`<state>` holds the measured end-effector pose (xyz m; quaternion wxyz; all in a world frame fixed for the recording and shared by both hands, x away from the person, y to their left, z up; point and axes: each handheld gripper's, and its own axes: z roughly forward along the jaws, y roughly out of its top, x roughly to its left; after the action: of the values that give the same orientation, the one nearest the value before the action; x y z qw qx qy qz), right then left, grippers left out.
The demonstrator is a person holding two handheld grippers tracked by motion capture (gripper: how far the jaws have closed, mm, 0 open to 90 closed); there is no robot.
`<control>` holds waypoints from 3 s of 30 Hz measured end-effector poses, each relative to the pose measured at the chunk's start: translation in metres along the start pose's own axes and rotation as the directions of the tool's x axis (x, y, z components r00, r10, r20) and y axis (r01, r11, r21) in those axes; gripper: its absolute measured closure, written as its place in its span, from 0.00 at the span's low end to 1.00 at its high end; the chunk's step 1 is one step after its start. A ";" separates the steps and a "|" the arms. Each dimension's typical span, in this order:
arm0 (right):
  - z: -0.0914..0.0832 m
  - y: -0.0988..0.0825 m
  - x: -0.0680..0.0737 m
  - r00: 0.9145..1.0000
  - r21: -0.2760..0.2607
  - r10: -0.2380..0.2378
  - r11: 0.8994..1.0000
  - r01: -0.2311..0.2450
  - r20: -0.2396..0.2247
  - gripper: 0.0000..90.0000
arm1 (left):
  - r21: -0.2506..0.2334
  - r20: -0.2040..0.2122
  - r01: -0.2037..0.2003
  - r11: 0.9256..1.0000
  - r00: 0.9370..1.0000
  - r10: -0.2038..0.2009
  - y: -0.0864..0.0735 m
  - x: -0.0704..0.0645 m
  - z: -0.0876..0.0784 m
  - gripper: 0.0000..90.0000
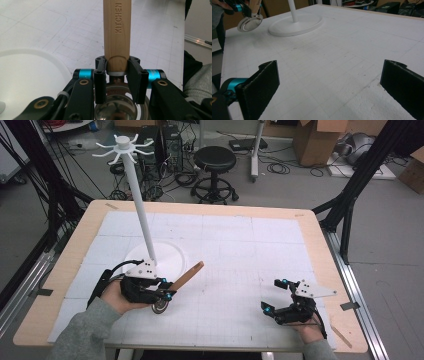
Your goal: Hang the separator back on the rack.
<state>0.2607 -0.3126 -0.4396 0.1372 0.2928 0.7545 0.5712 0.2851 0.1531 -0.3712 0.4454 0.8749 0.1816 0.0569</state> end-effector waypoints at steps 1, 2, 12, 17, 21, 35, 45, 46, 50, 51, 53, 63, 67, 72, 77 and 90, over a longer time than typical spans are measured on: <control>0.000 0.000 0.000 1.000 0.001 0.003 1.000 -0.003 0.001 0.02 | -0.006 0.001 0.002 1.000 1.000 -0.002 0.000 0.000 -0.001 0.77; 0.000 0.000 0.000 1.000 0.001 0.004 1.000 -0.004 0.001 0.02 | -0.012 -0.001 0.005 1.000 1.000 -0.005 0.000 0.000 -0.001 0.77; 0.002 0.001 0.000 1.000 -0.002 0.001 1.000 -0.001 -0.004 0.02 | -0.064 -0.021 0.028 0.998 0.999 -0.030 -0.006 0.002 -0.012 0.77; 0.004 0.002 0.000 1.000 0.000 -0.001 1.000 0.001 -0.010 0.02 | -0.095 -0.033 0.062 0.994 0.997 -0.065 -0.012 0.006 -0.018 0.77; 0.007 0.002 0.000 1.000 0.001 -0.008 1.000 0.008 -0.013 0.02 | -0.125 -0.049 0.071 0.990 0.996 -0.078 -0.014 0.007 -0.025 0.77; 0.010 0.004 0.000 1.000 0.002 -0.005 1.000 0.005 -0.021 0.02 | -0.235 -0.099 0.112 0.966 0.986 -0.138 -0.023 0.014 -0.049 0.77; 0.010 0.004 0.000 1.000 0.001 -0.002 1.000 0.002 -0.022 0.02 | -0.276 -0.118 0.113 0.954 0.981 -0.151 -0.027 0.017 -0.062 0.77; 0.010 0.004 0.000 1.000 0.002 -0.006 1.000 0.006 -0.022 0.02 | -0.280 -0.120 0.115 0.953 0.981 -0.154 -0.027 0.017 -0.062 0.77; 0.011 0.004 0.001 1.000 0.005 -0.004 1.000 0.004 -0.021 0.02 | -0.294 -0.131 0.118 0.949 0.978 -0.162 -0.029 0.019 -0.067 0.77; 0.010 0.004 0.000 1.000 0.006 -0.005 1.000 0.005 -0.022 0.02 | -0.300 -0.132 0.121 0.946 0.977 -0.167 -0.029 0.019 -0.069 0.77; 0.011 0.004 0.000 1.000 0.004 -0.005 1.000 0.005 -0.022 0.02 | -0.309 -0.137 0.119 0.944 0.976 -0.168 -0.029 0.020 -0.071 0.77; 0.011 0.004 -0.001 1.000 0.007 -0.004 1.000 0.005 -0.019 0.01 | -0.342 -0.176 0.110 0.933 0.968 -0.179 -0.033 0.022 -0.084 0.77; 0.011 0.004 0.000 1.000 0.008 0.001 1.000 0.000 -0.022 0.02 | -0.350 -0.184 0.111 0.930 0.965 -0.184 -0.032 0.023 -0.090 0.77; 0.011 0.004 -0.001 1.000 0.006 -0.002 1.000 0.002 -0.015 0.02 | -0.356 -0.187 0.117 0.927 0.963 -0.193 -0.030 0.025 -0.099 0.77; 0.011 0.004 -0.001 1.000 0.005 -0.001 1.000 0.001 -0.015 0.01 | -0.362 -0.195 0.122 0.924 0.960 -0.203 -0.029 0.027 -0.106 0.77; 0.011 0.004 0.000 1.000 0.004 -0.002 1.000 0.002 -0.018 0.02 | -0.396 -0.213 0.123 0.910 0.952 -0.221 -0.024 0.031 -0.119 0.77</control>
<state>0.2680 -0.3033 -0.4393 0.1302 0.2873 0.7571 0.5721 0.2760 0.2674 -0.3208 0.5821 0.7385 0.2993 0.1620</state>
